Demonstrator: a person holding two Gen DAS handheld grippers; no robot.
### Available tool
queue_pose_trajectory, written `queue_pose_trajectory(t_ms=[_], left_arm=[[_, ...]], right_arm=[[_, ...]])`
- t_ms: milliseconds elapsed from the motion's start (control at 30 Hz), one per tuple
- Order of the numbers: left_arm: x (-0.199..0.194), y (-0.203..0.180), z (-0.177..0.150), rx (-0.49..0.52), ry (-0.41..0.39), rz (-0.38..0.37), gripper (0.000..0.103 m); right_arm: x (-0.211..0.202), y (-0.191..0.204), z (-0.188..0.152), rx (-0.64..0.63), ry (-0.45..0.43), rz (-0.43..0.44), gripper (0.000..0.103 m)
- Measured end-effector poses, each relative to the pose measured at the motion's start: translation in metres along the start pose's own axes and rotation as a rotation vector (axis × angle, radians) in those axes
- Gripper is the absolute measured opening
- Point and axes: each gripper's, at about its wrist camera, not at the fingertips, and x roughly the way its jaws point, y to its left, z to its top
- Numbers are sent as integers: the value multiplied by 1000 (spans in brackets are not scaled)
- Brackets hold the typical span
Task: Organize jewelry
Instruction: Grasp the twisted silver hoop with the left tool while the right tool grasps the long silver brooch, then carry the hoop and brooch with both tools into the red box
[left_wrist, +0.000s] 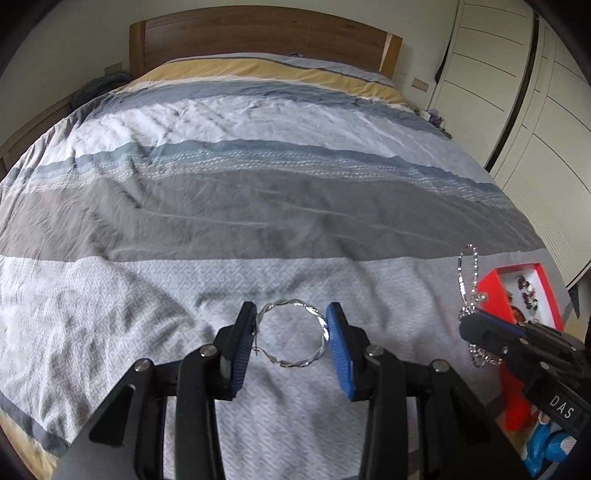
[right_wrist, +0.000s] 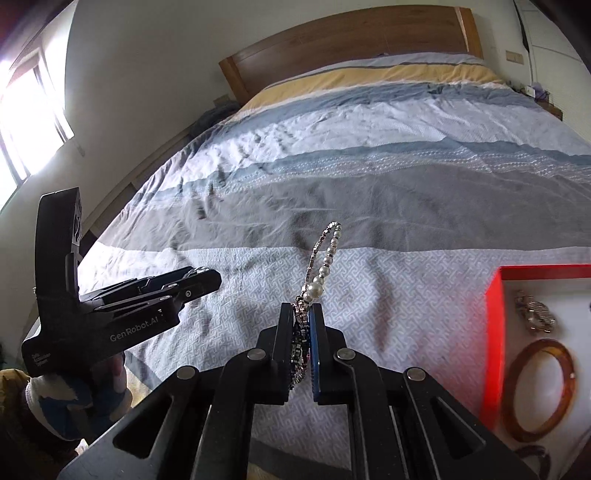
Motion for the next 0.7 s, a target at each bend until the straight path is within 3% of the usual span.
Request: queue_pose_trajectory(t_ms=[367,700], left_arm=[[-24,-144,-10,121,14,-206,37],[-9,-238,-39,214,91,-265,37]], right_arm=[[-114,-91,-24,64,-39,-180,8],[-142,-160,-65,151,33,-260,8]])
